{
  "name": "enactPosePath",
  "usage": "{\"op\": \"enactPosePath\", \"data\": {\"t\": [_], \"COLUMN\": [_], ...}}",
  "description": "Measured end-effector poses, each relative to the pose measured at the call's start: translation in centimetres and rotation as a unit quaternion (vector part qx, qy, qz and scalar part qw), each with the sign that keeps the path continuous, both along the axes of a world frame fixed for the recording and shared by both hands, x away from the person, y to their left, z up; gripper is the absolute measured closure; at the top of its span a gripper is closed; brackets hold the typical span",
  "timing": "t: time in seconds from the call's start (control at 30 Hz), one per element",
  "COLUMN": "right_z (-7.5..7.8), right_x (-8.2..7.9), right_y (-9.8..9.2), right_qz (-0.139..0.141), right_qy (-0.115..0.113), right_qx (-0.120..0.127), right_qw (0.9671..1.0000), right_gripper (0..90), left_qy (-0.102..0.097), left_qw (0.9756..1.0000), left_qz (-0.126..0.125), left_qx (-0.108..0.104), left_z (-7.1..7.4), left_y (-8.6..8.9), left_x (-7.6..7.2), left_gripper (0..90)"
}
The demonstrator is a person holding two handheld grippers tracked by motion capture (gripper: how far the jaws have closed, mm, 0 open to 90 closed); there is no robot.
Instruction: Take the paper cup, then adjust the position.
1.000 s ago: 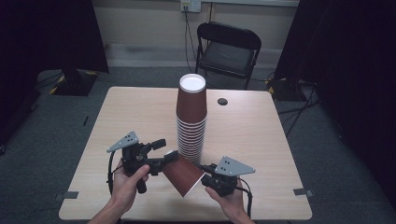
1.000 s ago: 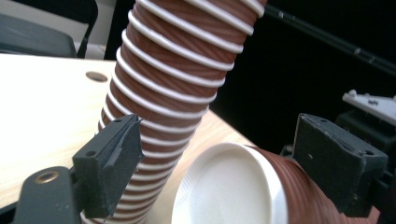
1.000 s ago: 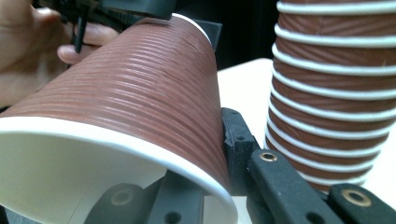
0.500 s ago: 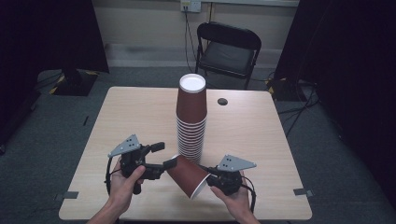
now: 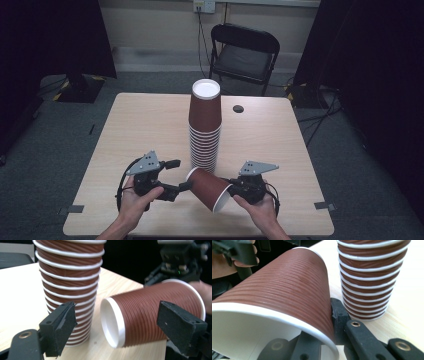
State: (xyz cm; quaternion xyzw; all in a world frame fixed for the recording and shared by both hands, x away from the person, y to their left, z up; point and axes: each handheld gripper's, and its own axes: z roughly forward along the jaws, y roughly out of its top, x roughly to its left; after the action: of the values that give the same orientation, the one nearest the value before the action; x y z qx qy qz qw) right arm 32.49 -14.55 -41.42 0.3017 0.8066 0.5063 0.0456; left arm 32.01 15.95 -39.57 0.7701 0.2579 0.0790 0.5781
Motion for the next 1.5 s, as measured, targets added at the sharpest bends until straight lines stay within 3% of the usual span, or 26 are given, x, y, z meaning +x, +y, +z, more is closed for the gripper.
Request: {"op": "enactPosePath", "data": {"t": [0.1,0.27,0.37,0.47,0.63,0.77,0.87,0.97,1.03,1.1,1.27,1.4,1.5], "right_z": [0.1,0.3,0.2,0.2,0.1,-0.1,-0.2,-0.1,0.0,0.0,-0.2,-0.3,-0.3], "right_x": [0.3,0.7,1.0,1.2,1.6,1.9,2.0,2.1,2.1,2.2,2.5,2.9,3.2], "right_y": [-0.1,-0.2,-0.2,-0.2,0.3,0.9,1.1,1.4,1.5,1.5,1.7,2.1,2.3], "right_qz": [0.006,0.022,0.029,0.043,0.062,0.079,0.083,0.093,0.102,0.110,0.124,0.137,0.136], "right_qy": [0.009,0.033,0.048,0.061,0.084,0.096,0.107,0.119,0.124,0.129,0.159,0.187,0.200], "right_qx": [-0.014,-0.030,-0.037,-0.044,-0.065,-0.080,-0.086,-0.100,-0.103,-0.108,-0.125,-0.136,-0.144], "right_qw": [0.9998,0.9987,0.9978,0.9963,0.9924,0.9891,0.9870,0.9834,0.9817,0.9796,0.9715,0.9634,0.9596], "right_gripper": [86.8,86.8,86.8,86.8,86.8,86.7,86.8,86.8,86.7,86.8,86.8,86.7,86.8], "left_qy": [-0.008,-0.002,0.005,-0.005,-0.024,-0.031,-0.038,-0.043,-0.050,-0.057,-0.063,-0.070,-0.083], "left_qw": [0.9998,0.9990,0.9986,0.9974,0.9927,0.9881,0.9861,0.9818,0.9768,0.9739,0.9665,0.9583,0.9523], "left_qz": [-0.004,-0.025,-0.039,-0.049,-0.078,-0.107,-0.116,-0.136,-0.153,-0.162,-0.183,-0.199,-0.202], "left_qx": [0.017,0.037,0.035,0.053,0.089,0.106,0.112,0.125,0.142,0.149,0.169,0.193,0.213], "left_z": [-0.2,-0.6,-0.9,-1.2,-1.5,-1.7,-1.7,-1.7,-1.8,-1.9,-2.3,-2.5,-2.5], "left_y": [-0.2,-0.6,-0.8,-0.9,-1.7,-2.4,-2.8,-3.3,-3.6,-3.9,-4.6,-5.4,-6.5], "left_x": [-0.1,-0.1,0.0,0.0,-0.6,-0.8,-1.1,-1.4,-1.5,-1.6,-1.9,-2.0,-2.2], "left_gripper": [15.7,15.7,15.7,15.7,15.8,15.8,15.5,15.6,14.3,13.8,13.4,10.9,9.8]}}
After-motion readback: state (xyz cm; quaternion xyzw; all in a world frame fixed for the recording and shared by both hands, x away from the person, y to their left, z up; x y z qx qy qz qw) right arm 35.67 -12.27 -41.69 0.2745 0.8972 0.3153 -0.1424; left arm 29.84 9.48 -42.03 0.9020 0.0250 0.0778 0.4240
